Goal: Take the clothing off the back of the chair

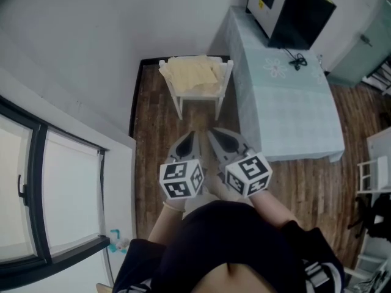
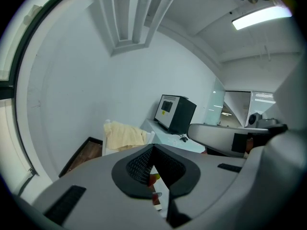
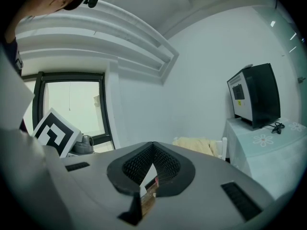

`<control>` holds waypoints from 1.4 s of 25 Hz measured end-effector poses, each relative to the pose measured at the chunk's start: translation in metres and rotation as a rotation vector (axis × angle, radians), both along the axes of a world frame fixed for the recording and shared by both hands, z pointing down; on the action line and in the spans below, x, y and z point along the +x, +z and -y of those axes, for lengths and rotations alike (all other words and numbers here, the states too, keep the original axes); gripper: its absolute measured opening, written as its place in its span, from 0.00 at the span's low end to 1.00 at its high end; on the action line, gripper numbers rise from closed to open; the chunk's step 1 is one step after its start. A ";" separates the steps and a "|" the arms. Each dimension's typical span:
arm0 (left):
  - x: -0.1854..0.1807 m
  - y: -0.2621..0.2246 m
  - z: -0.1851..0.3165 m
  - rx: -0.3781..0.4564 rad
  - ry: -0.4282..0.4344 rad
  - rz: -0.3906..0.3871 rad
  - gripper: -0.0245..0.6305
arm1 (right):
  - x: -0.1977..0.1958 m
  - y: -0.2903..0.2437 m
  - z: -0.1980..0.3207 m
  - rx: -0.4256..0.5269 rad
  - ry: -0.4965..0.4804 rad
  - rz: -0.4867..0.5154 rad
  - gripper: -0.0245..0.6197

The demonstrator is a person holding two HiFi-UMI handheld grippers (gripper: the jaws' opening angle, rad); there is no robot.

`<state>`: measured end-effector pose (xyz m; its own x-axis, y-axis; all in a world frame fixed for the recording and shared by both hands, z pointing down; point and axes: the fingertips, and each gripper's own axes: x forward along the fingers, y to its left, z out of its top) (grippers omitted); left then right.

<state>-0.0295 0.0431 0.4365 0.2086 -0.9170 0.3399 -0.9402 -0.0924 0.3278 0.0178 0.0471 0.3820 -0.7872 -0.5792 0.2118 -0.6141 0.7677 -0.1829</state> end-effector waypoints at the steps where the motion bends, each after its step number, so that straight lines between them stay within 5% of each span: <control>1: -0.004 0.001 0.004 0.000 0.001 -0.001 0.03 | -0.005 0.001 0.003 -0.002 -0.002 -0.004 0.05; 12: -0.050 0.009 0.037 -0.004 -0.009 -0.008 0.03 | -0.047 0.006 0.036 0.003 -0.008 -0.031 0.05; 35: -0.085 0.036 0.112 -0.034 -0.045 0.005 0.03 | -0.050 0.023 0.128 0.010 0.087 -0.048 0.05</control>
<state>-0.1144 -0.0687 0.4721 0.1654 -0.9134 0.3718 -0.9449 -0.0388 0.3250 -0.0324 -0.0812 0.4053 -0.7230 -0.6470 0.2420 -0.6863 0.7128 -0.1448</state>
